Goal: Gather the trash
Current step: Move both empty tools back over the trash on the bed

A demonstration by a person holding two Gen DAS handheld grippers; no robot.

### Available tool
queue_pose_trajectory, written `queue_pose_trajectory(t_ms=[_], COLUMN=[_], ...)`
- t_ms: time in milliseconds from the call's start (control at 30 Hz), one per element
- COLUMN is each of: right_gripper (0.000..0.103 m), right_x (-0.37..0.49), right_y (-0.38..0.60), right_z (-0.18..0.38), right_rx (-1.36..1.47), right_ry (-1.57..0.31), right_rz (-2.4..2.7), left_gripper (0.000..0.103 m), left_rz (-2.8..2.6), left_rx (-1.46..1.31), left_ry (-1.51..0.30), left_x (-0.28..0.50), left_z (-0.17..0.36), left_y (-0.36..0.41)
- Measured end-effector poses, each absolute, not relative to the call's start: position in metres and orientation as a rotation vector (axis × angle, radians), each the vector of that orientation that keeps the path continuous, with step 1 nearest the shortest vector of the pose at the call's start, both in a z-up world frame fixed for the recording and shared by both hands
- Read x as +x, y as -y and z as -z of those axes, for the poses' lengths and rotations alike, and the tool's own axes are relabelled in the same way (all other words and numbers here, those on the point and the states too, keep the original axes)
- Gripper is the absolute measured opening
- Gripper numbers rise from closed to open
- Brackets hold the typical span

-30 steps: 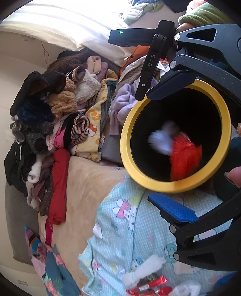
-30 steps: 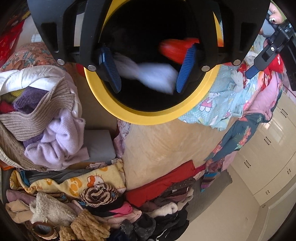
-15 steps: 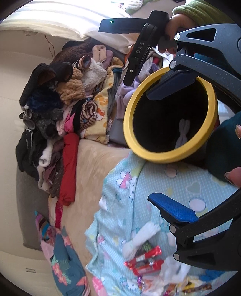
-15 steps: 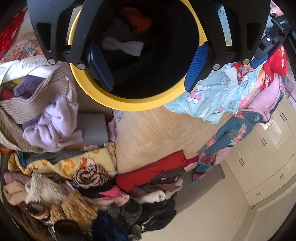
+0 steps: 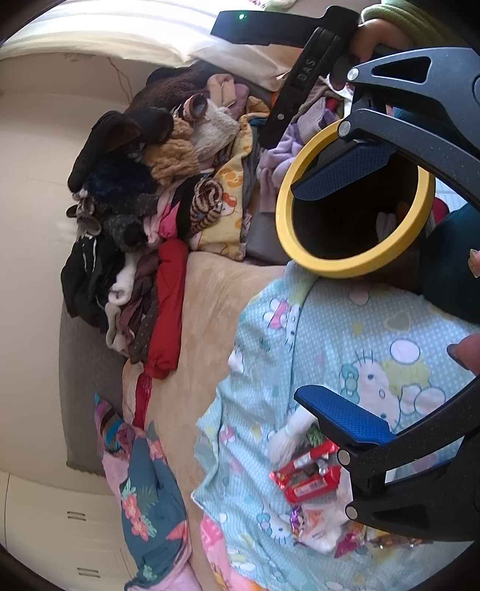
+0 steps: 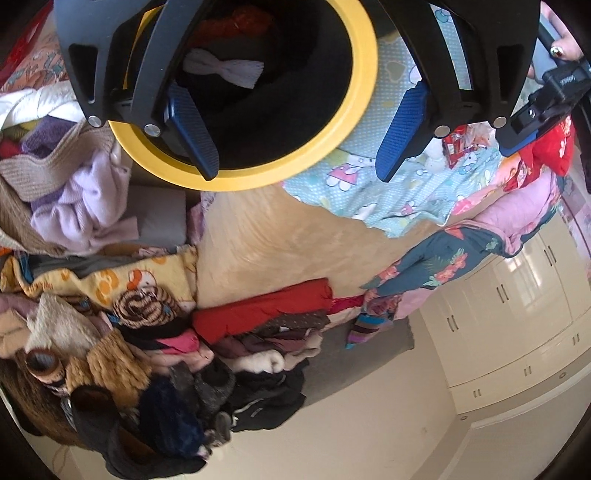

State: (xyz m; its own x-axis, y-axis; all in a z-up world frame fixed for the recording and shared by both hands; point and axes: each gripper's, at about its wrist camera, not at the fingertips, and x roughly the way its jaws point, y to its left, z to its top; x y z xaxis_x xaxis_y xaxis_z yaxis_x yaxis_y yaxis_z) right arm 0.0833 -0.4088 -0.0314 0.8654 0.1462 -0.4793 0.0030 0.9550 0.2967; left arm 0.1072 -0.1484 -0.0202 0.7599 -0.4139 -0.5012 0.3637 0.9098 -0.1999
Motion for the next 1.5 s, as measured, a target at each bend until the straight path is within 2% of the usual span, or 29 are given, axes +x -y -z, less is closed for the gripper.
queue_pose_trajectory(t_ms=[567,1500], right_gripper=[0.088,0.094], right_x=[0.077,0.084], right_y=[0.351,0.244], right_z=[0.019,0.018], right_rx=[0.236,0.115], right_ry=[-0.479,-0.504], right_rz=[-0.171,-0.352], left_gripper=[0.092,0.092], left_rz=[0.308,0.131], left_rx=[-0.133,-0.256], left_ry=[-0.5,-0.492], left_x=[0.103,0.107], left_z=[0.001,0.007], left_y=[0.093,-0.003])
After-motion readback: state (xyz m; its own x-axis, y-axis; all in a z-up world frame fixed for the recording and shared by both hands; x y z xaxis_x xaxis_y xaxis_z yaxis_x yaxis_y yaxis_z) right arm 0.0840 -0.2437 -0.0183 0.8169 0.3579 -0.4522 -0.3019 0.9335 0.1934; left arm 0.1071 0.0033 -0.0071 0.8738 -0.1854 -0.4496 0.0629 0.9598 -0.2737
